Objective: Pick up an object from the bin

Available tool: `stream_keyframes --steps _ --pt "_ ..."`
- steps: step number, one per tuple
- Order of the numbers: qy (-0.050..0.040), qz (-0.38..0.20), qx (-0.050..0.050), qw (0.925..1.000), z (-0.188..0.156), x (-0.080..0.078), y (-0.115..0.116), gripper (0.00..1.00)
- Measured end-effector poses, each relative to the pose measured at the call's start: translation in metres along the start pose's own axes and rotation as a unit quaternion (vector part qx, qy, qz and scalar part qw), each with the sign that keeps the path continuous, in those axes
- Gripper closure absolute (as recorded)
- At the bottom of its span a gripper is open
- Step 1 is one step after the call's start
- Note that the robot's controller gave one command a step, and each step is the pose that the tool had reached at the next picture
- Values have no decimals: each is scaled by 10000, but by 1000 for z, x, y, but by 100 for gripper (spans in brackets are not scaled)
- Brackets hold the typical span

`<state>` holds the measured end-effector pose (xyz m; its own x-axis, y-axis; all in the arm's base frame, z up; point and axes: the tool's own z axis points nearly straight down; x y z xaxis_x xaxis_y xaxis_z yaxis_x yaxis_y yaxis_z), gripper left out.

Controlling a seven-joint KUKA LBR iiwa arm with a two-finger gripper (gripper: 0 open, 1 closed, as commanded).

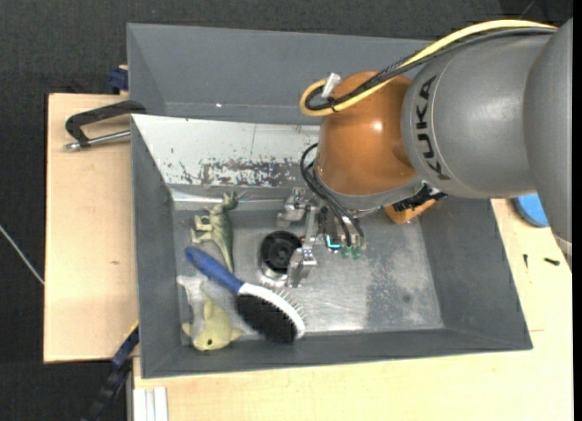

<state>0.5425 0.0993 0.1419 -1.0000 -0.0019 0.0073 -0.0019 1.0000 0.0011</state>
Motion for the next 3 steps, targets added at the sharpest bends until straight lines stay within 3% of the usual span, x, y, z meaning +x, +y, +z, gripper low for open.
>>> stream_keyframes --steps 1,2,3 --pt "-33 9 -4 10000 -4 -1 -1 100" --pt "-128 336 -29 9993 41 -21 -1 100" --pt "-128 582 -30 9982 42 -21 -1 100"
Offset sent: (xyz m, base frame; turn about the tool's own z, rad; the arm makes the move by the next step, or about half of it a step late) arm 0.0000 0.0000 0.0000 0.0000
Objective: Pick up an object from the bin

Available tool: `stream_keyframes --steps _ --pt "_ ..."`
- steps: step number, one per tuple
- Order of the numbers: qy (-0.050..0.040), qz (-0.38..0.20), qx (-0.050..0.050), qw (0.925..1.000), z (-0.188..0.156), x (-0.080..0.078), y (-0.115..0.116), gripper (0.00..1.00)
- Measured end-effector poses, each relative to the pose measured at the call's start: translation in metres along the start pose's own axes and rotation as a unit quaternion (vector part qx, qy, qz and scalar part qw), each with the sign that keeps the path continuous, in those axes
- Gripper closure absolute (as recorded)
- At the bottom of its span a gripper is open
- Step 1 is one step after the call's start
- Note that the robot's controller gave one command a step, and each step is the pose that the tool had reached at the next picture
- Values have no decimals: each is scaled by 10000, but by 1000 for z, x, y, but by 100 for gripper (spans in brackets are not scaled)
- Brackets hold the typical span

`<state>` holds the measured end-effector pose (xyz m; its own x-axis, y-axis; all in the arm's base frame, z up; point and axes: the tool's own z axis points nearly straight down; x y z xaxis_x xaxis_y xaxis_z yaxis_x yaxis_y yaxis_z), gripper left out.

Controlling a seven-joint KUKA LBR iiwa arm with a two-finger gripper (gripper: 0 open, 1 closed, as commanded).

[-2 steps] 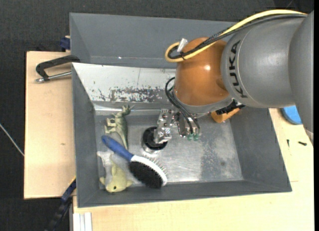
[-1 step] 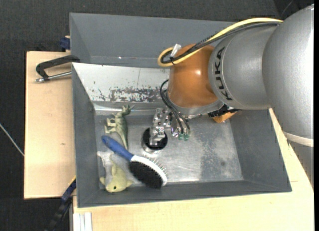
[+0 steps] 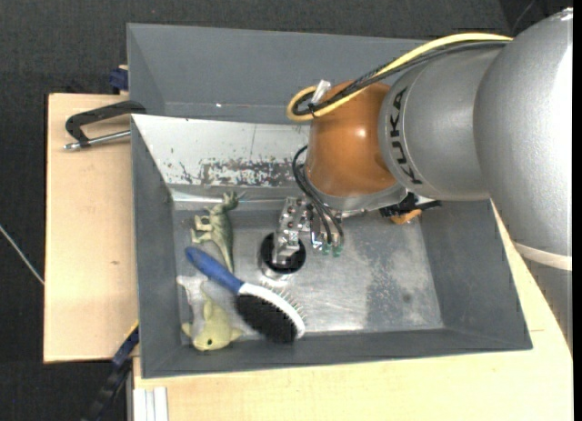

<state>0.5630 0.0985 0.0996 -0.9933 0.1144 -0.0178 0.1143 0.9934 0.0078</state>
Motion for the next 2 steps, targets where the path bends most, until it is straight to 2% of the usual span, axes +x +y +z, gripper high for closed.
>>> stream_keyframes --steps 2 --pt "-31 110 -2 9999 1 -1 0 100"
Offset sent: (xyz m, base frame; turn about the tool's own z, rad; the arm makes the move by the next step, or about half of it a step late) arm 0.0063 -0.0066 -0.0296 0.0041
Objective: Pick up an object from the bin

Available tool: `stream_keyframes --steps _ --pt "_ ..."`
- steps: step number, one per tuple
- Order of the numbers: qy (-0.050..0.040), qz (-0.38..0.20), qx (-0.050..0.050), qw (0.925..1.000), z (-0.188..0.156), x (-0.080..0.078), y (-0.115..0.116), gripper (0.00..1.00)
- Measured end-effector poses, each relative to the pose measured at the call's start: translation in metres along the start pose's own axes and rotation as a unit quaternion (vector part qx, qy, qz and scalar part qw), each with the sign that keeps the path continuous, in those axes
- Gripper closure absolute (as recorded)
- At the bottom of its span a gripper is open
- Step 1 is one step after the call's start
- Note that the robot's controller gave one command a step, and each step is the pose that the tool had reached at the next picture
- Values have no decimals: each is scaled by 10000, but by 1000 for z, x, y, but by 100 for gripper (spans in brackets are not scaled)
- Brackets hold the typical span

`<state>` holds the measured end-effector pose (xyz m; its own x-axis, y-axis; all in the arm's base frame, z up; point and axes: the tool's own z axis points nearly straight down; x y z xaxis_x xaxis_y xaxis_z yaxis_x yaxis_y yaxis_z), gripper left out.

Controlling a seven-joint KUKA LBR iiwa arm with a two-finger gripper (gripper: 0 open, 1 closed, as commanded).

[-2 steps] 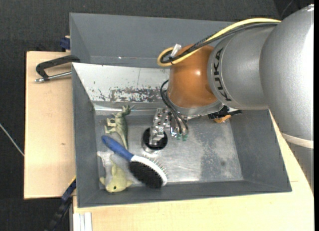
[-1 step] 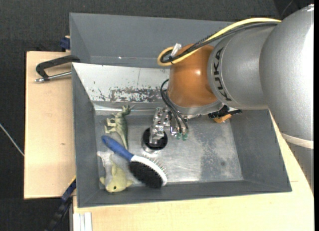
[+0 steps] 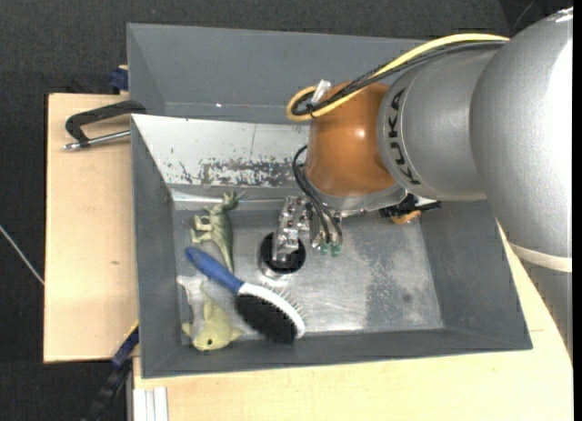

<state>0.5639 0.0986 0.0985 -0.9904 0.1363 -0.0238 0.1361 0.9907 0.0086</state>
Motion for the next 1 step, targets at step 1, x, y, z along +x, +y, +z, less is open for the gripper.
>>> stream_keyframes --steps 1 --pt "-11 -19 -2 10000 0 -1 -1 100"
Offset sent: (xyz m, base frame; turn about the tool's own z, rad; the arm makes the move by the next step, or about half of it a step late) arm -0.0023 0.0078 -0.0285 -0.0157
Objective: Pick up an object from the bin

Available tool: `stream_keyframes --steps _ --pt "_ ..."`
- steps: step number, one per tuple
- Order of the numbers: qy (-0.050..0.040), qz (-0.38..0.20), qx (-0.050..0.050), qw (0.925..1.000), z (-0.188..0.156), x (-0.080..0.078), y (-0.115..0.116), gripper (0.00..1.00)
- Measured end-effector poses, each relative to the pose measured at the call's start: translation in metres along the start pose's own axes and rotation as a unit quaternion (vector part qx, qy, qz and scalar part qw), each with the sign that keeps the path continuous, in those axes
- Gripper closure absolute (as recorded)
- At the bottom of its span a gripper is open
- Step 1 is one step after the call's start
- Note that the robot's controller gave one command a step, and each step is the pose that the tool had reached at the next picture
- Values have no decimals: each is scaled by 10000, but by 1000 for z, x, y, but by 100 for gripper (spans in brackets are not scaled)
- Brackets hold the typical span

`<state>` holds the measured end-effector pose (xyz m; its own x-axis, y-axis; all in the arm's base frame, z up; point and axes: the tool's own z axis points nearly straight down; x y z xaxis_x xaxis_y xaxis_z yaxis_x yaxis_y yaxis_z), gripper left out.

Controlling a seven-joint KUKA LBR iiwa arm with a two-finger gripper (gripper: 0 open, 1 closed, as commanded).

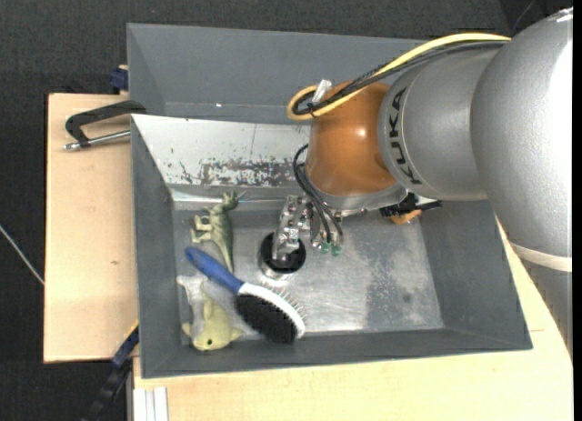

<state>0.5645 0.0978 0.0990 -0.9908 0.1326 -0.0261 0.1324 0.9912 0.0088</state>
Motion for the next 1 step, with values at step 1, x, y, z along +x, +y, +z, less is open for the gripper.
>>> stream_keyframes --steps 1 --pt "-6 18 -5 10000 0 0 0 100"
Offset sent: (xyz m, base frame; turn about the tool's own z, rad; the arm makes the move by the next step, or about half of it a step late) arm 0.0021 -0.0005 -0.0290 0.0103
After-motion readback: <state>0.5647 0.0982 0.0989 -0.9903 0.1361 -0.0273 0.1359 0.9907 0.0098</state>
